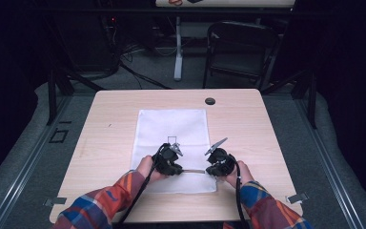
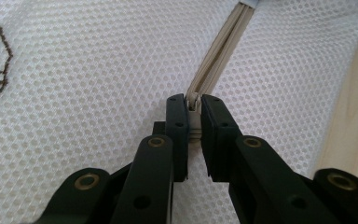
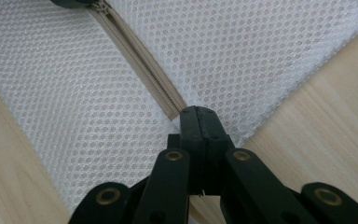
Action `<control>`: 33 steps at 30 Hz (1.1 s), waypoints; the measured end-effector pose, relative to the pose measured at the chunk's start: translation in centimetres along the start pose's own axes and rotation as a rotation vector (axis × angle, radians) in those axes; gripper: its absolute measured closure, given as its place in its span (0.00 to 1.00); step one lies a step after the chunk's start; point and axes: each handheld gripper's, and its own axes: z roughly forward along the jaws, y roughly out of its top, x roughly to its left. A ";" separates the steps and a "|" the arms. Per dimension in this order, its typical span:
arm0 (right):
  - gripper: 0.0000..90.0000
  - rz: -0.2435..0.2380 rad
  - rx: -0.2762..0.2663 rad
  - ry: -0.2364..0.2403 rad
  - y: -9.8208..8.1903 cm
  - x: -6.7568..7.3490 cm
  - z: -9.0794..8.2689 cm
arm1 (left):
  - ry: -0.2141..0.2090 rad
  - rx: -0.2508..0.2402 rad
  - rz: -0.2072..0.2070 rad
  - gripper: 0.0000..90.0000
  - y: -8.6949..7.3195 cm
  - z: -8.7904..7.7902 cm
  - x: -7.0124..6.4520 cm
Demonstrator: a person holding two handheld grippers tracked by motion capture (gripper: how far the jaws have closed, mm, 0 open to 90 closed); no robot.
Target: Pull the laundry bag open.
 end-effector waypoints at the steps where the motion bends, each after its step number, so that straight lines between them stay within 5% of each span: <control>1: 1.00 -0.001 0.001 -0.001 0.0 0.0 0.0 | -0.001 0.000 0.000 0.91 0.0 0.0 0.0; 33: 1.00 -0.004 -0.003 0.011 0.1 0.0 0.0 | 0.008 0.003 -0.057 0.91 -2.7 -1.9 1.0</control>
